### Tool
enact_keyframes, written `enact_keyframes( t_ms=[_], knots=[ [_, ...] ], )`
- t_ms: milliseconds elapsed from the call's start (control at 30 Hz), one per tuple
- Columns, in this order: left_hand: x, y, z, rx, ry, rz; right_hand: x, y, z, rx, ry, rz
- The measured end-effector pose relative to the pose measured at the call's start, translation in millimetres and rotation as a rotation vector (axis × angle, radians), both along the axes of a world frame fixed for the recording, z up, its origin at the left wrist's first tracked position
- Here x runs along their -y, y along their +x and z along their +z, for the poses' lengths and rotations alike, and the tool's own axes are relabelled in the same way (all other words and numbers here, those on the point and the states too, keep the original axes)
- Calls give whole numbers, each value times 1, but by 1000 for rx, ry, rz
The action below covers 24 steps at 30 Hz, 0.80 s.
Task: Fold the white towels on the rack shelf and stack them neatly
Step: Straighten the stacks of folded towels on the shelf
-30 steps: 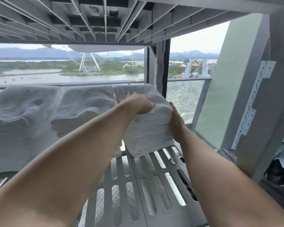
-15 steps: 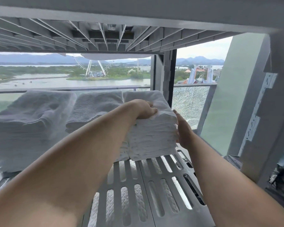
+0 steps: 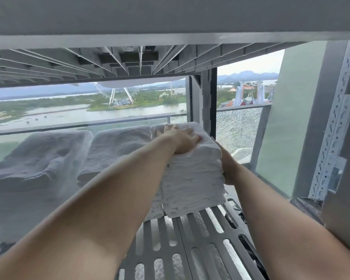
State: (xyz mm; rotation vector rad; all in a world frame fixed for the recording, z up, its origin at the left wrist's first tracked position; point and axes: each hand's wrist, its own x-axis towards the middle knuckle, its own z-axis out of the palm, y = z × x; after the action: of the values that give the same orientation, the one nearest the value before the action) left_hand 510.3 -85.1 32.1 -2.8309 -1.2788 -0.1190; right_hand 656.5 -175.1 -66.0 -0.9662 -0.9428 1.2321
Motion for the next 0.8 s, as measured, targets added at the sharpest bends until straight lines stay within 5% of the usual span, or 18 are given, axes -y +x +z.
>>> enact_keyframes(
  t_ms=[400, 633, 733, 800],
  knots=[
    [-30, 31, -20, -80, -116, 26, -22, 3, -3, -39, 107, -3],
    [-10, -1, 17, 95, -154, -121, 6, 5, 32, 297, -230, -514],
    [-8, -34, 38, 243, -12, -118, 5, -4, 57, 346, -241, -597],
    [-11, -60, 38, 259, 72, -119, 3, -12, 71, 569, -227, -673]
  ],
)
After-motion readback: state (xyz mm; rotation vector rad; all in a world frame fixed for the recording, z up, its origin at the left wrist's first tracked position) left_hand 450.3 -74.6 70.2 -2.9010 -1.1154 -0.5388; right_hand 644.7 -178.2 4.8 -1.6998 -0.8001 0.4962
